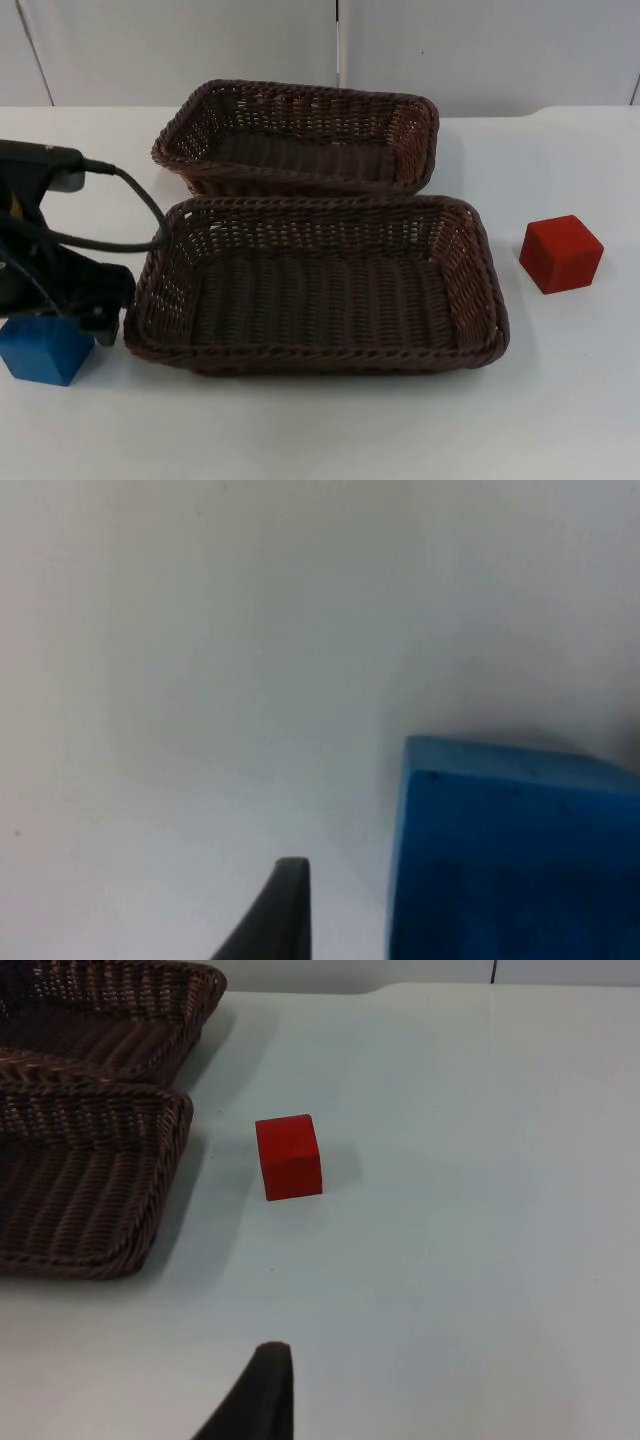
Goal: Pick up one cube with the left hand and place it into the upper basket. Pick up one cube with the right hand and place it into the lower basket.
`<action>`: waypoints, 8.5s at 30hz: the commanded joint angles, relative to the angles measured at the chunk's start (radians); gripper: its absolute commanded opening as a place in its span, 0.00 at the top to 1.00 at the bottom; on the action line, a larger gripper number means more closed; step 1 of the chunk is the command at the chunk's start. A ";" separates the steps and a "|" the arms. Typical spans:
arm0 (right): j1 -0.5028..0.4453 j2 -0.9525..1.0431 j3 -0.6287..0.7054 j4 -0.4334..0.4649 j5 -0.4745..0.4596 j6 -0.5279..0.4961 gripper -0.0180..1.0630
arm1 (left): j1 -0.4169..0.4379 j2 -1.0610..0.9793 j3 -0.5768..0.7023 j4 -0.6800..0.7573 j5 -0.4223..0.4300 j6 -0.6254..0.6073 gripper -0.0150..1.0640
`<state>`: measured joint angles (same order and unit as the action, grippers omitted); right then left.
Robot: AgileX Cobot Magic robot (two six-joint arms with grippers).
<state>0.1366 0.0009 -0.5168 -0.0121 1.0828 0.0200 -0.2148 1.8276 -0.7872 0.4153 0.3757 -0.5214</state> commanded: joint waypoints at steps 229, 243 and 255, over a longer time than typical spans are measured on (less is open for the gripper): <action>-0.002 -0.001 0.001 -0.002 -0.003 -0.009 0.01 | -0.074 -0.164 -0.471 -0.834 0.041 0.853 0.20; -0.002 -0.001 0.001 -0.002 -0.003 -0.011 0.01 | -0.074 -0.370 -0.269 -0.804 -0.005 0.853 0.20; -0.002 -0.001 0.001 -0.002 -0.003 -0.012 0.01 | -0.074 -0.621 -0.091 -0.770 -0.045 0.853 0.20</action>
<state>0.1366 0.0009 -0.5168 -0.0121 1.0828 0.0121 -0.2858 1.2599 -0.9122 -0.3661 0.3464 0.3361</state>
